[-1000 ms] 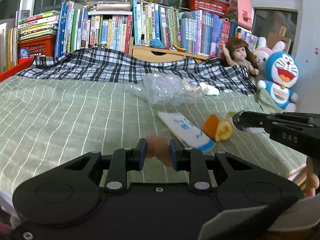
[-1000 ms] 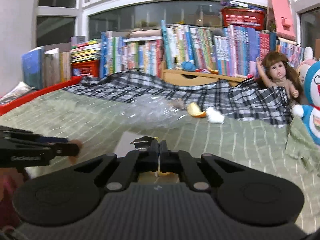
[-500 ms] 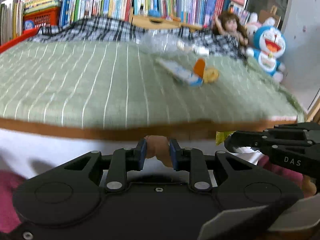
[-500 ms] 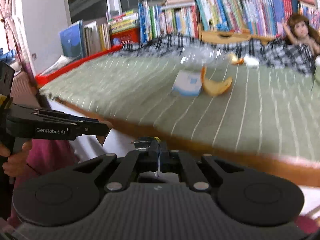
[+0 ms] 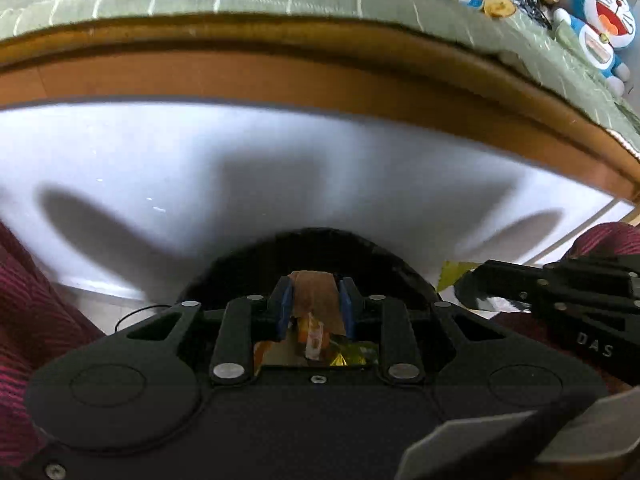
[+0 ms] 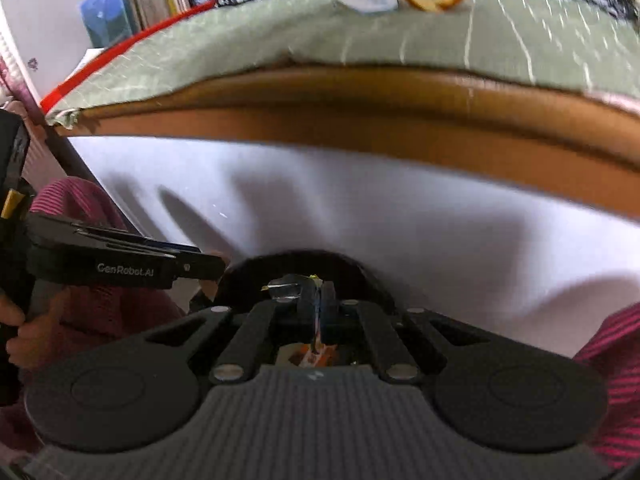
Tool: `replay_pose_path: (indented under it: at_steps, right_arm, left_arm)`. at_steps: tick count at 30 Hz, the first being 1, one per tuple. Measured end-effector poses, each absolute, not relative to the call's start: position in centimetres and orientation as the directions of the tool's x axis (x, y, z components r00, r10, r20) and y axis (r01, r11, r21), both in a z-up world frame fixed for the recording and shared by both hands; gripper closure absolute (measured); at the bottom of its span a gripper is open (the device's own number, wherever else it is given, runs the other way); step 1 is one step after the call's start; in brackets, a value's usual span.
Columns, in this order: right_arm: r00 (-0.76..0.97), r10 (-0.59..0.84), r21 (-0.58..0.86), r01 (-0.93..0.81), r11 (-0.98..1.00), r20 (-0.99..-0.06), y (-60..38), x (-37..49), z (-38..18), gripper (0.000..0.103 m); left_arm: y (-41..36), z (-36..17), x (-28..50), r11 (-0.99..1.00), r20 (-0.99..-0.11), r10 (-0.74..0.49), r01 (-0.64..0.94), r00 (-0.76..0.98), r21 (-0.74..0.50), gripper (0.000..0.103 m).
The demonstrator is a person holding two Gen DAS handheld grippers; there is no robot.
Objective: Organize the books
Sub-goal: 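Carry both held items below the bed edge, then open both tools over the bin and raise them above the bed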
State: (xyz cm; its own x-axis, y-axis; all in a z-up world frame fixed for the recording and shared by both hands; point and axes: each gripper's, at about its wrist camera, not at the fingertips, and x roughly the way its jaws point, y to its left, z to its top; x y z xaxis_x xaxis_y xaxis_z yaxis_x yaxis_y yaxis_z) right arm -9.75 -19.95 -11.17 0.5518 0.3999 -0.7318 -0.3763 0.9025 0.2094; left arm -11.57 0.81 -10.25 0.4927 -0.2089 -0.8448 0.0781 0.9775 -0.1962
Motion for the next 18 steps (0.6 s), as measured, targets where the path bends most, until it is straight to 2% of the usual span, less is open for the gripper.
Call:
replay_pose_path:
  at_steps: [5,7,9,10,11,18]
  right_arm:
    - [0.543,0.412,0.241,-0.359,0.902,-0.732,-20.2,-9.0,-11.5,0.089]
    - [0.544,0.416,0.251,-0.354,0.901,-0.729,-20.2,-8.9,-11.6,0.087]
    - [0.548,0.417,0.252,-0.353,0.901,-0.725,-20.4,-8.9,-11.5,0.078]
    - [0.550,0.418,0.252,-0.353,0.901,-0.723,-20.3,-8.9,-11.4,0.070]
    - [0.552,0.420,0.254,-0.353,0.900,-0.721,-20.4,-8.9,-11.3,0.067]
    - [0.577,0.419,0.245,-0.356,0.902,-0.701,-20.4,-9.0,-10.3,0.062]
  left_arm:
    - [0.6,-10.5,-11.8,0.981,-0.846,-0.192,0.094,0.497,-0.168,0.078]
    - [0.7,-10.4,-11.8,0.982,-0.846,-0.189,0.092,0.499,-0.165,0.070]
    - [0.4,-9.9,-11.4,0.983,-0.843,-0.184,0.093,0.506,-0.158,0.064]
    - [0.4,-9.8,-11.5,0.984,-0.840,-0.180,0.095,0.512,-0.153,0.062]
    - [0.3,-9.6,-11.4,0.984,-0.838,-0.177,0.097,0.516,-0.149,0.062]
    - [0.0,-7.9,-11.8,0.984,-0.821,-0.174,0.115,0.544,-0.133,0.050]
